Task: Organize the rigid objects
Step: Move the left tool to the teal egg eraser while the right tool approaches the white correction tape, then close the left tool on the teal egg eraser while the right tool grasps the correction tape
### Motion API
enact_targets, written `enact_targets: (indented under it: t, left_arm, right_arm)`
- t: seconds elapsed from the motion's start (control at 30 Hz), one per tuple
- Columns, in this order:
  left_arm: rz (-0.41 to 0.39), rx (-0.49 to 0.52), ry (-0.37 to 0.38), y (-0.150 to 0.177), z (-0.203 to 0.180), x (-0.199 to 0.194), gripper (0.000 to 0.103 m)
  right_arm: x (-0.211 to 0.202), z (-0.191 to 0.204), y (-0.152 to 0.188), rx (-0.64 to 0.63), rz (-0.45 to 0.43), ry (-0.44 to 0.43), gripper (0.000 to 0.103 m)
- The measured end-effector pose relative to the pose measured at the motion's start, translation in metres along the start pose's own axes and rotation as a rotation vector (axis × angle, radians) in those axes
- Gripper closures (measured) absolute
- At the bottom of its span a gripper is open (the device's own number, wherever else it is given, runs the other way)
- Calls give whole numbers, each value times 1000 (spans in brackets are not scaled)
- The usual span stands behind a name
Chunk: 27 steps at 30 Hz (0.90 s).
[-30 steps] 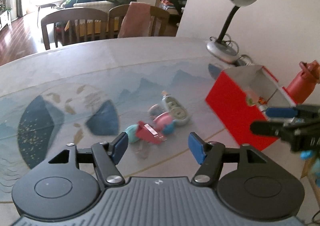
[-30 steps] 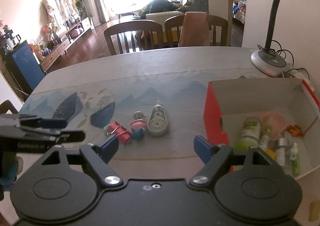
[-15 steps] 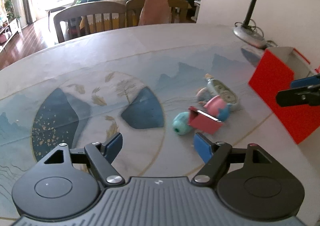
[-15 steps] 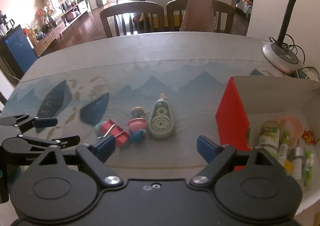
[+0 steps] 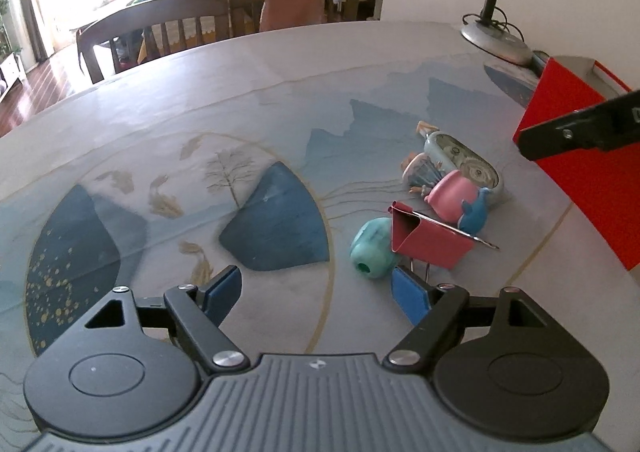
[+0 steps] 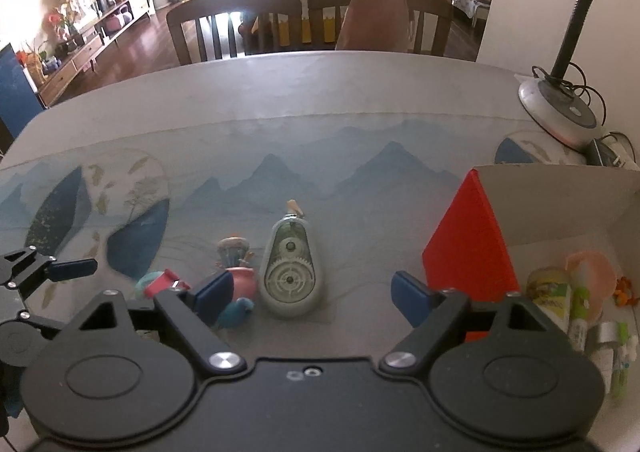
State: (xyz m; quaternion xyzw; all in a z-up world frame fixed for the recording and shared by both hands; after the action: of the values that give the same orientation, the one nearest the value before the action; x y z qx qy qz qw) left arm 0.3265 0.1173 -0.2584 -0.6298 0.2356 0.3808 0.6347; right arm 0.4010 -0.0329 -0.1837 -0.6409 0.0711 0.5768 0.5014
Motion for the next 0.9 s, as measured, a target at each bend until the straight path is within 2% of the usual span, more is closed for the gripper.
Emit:
enact_targets:
  t: [0.3, 0.5, 0.57, 0.9]
  left_arm:
    - [-12, 13, 27, -6, -8, 12, 21]
    - [-41, 40, 14, -8, -12, 16, 21]
    - [-51, 39, 10, -10, -12, 17, 21]
    - [-78, 44, -1, -16, -14, 22, 23]
  right_arm:
    - [26, -3, -6, -12, 34, 26, 23]
    - [48, -3, -6, -31, 58, 54, 27]
    - [53, -5, -4, -30, 75, 52, 31]
    - [67, -2, -8, -48, 86, 36, 35]
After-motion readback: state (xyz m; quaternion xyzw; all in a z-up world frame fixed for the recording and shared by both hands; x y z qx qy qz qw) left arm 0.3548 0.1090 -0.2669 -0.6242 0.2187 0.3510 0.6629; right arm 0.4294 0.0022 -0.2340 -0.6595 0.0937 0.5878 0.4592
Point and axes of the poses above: each gripper's, at about its wrist camera, not at the fingertips, and x roughly the way its jaws point, z to its left, y to its underside, the point moved 10 cm from there along x, roughly the way its jaws point, and after that the axes turned 10 degrees about -y, right-handed, at the moved point
